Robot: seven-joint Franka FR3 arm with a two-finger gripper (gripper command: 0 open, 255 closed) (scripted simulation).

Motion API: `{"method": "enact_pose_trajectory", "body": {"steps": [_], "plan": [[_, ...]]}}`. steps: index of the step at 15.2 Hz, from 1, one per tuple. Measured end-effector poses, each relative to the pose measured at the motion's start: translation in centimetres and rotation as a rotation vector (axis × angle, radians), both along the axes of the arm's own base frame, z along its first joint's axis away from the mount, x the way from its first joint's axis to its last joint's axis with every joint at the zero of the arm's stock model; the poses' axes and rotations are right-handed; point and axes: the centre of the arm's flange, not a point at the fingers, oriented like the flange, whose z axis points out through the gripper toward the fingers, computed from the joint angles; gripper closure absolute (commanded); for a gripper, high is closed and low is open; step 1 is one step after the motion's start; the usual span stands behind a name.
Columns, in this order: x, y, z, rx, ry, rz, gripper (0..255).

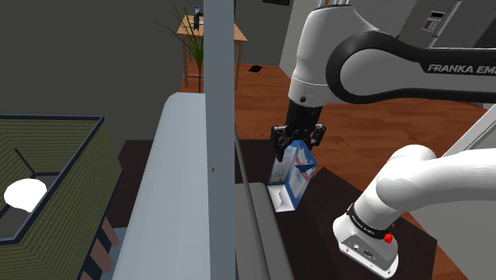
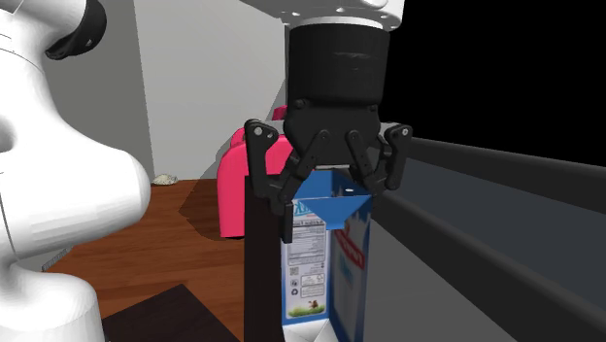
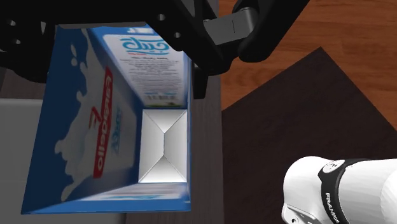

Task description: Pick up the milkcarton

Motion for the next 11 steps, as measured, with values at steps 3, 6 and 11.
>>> {"method": "enact_pose_trajectory", "body": {"steps": [3,6,11], "plan": [[0.01,0.03,0.02,0.001,-0.003,-0.001,255],[0.0,0.02,0.0,0.002,-0.005,-0.001,255],[-0.02,0.07,1.0,-0.001,0.002,0.0,255]]}}
